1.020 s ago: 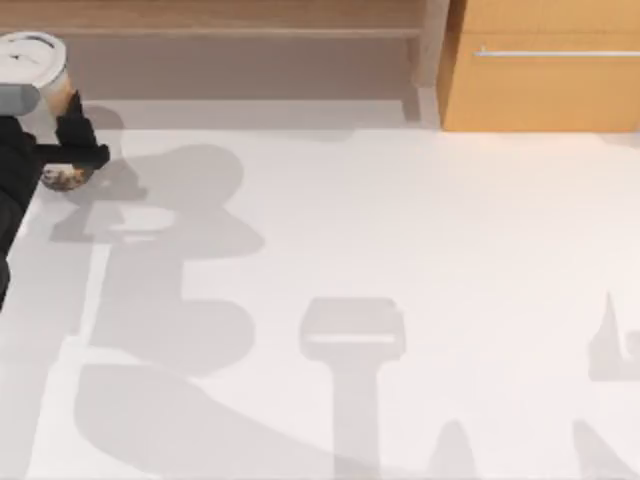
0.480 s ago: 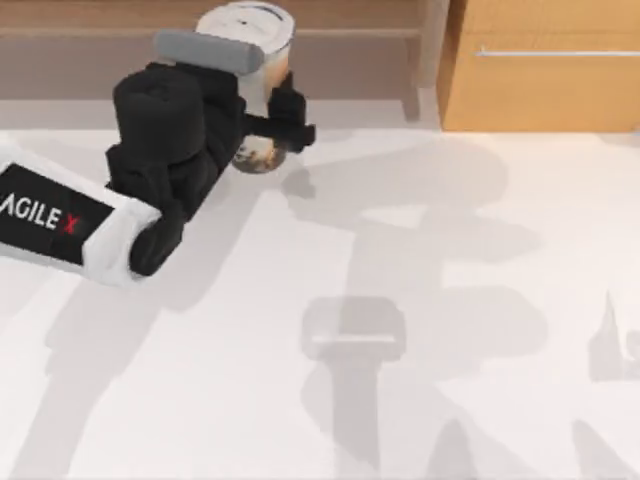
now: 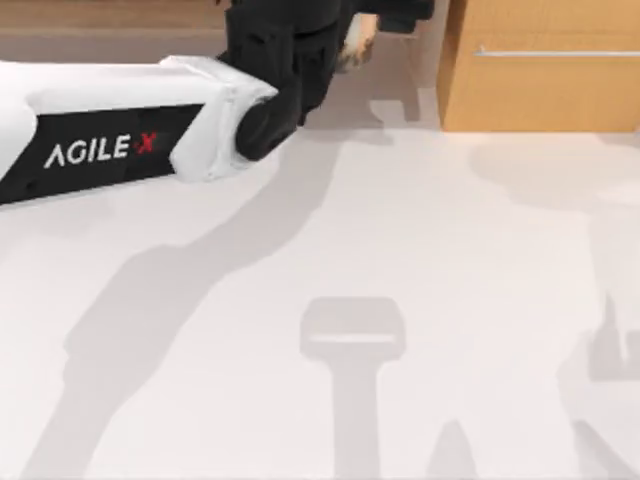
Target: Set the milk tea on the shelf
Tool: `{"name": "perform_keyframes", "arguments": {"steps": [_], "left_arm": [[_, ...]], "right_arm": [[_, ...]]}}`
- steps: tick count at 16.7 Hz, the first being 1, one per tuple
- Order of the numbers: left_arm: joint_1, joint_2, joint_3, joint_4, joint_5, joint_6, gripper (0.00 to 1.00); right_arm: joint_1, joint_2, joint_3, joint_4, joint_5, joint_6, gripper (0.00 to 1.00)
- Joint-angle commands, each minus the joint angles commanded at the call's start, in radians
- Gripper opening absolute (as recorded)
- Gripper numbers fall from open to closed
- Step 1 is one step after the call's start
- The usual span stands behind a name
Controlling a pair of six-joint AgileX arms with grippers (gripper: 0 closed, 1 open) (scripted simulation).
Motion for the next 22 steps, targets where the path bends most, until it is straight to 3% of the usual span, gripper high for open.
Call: {"name": "perform_keyframes", "arguments": {"steps": [4,7,22], "left_arm": [[0.024,0.052,0.182,-0.133,-0.124,0.0,0.0],[0.038,0.07,0.252,-0.173,-0.168,0.002,0.0],[0.08,0.227,0.373,-0.134,-0.127,0.006,0.0]], "right_arm": [[0.0,0.0,0.0,0.0,0.0,0.0,1.0],[0.0,0.0,0.0,0.0,0.0,0.0,1.0],[0.0,0.0,0.0,0.0,0.0,0.0,1.0]]}}
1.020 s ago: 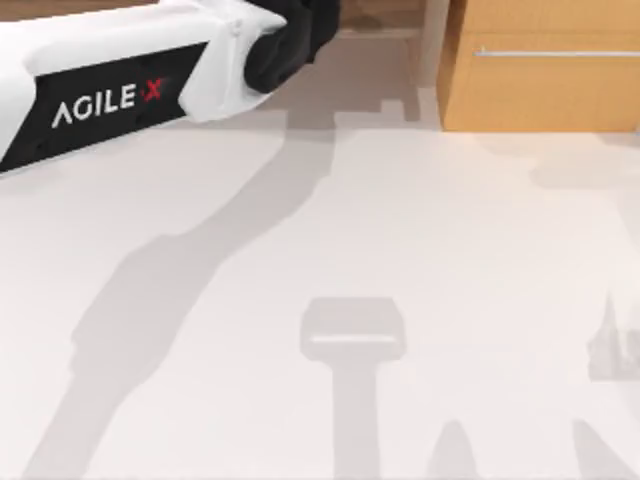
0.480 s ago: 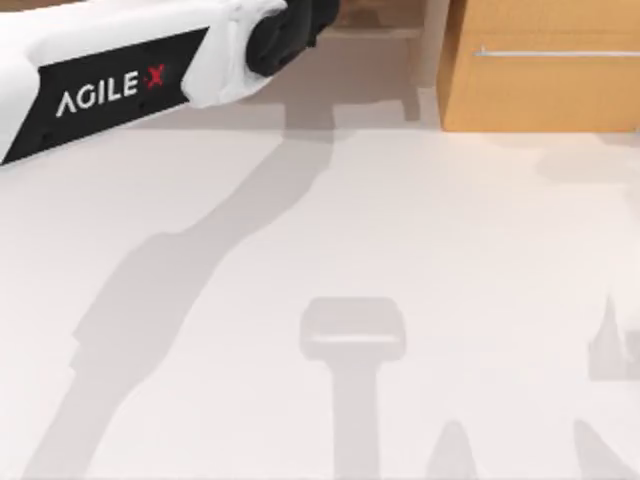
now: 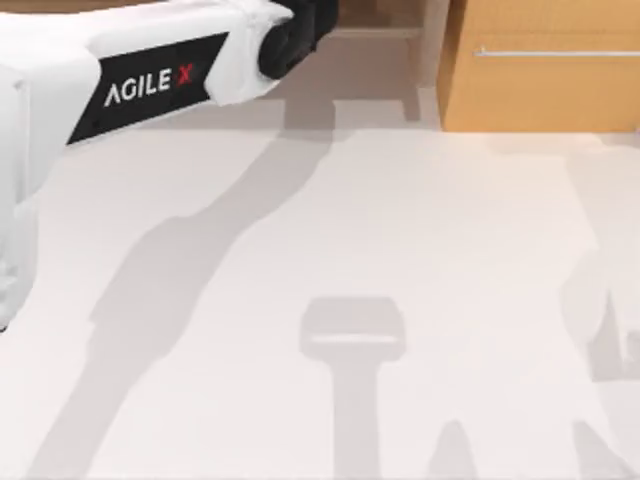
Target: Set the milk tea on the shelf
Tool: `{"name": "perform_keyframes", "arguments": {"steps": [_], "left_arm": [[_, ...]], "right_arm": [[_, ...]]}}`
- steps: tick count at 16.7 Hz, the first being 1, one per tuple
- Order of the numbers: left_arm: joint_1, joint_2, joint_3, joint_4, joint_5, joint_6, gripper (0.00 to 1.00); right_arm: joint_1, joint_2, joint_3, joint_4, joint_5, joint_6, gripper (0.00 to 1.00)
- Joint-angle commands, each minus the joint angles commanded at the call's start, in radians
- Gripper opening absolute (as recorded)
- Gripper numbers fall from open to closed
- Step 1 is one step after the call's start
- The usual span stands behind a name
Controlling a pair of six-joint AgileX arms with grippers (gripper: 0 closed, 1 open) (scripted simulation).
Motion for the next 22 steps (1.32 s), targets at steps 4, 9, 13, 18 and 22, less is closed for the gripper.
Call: {"name": "perform_keyframes", "arguments": {"steps": [4,9,13,18,22], "left_arm": [[0.0,0.0,0.0,0.0,0.0,0.0,0.08],[0.0,0.0,0.0,0.0,0.0,0.0,0.45],[0.0,0.0,0.0,0.0,0.0,0.0,0.75],[0.0,0.0,0.0,0.0,0.0,0.0,1.0],[0.0,0.0,0.0,0.0,0.0,0.0,1.0]], "right_arm": [[0.0,0.0,0.0,0.0,0.0,0.0,1.0],[0.0,0.0,0.0,0.0,0.0,0.0,1.0],[0.0,0.0,0.0,0.0,0.0,0.0,1.0],[0.0,0.0,0.0,0.0,0.0,0.0,1.0],[0.0,0.0,0.0,0.0,0.0,0.0,1.0]]}}
